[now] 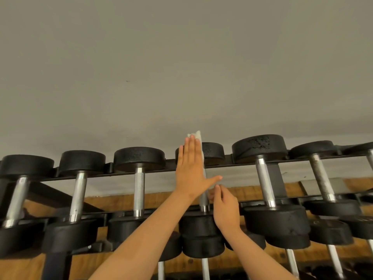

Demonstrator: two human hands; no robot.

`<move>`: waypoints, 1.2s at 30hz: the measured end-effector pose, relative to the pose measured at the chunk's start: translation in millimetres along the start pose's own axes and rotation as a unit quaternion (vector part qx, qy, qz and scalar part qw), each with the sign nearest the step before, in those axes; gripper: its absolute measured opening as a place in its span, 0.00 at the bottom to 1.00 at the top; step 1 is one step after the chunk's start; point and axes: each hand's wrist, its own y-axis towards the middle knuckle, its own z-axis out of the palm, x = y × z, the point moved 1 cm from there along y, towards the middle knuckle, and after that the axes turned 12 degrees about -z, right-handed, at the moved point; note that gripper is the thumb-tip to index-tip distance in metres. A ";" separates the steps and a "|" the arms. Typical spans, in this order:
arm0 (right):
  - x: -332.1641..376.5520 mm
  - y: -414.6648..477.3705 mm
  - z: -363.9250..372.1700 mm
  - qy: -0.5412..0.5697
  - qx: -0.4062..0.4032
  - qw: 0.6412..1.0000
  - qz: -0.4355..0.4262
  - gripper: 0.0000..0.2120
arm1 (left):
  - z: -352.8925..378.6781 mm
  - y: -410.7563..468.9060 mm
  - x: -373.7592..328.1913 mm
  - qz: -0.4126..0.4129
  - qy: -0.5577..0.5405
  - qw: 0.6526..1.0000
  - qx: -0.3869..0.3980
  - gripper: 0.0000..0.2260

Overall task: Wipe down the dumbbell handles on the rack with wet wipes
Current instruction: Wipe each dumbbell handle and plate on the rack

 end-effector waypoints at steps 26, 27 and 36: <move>54.8 72.9 -18.7 -0.121 0.017 0.952 -0.282 0.20 | 27.3 -108.3 -26.2 -0.352 -0.242 0.902 -0.060 0.30; 58.1 80.0 -12.5 -0.156 0.029 0.942 -0.295 0.21 | 28.4 -108.6 -25.9 -0.355 -0.245 0.900 -0.064 0.29; 44.2 98.1 23.6 -0.338 0.124 0.885 -0.296 0.28 | 30.0 -108.7 -27.1 -0.369 -0.281 0.881 -0.091 0.27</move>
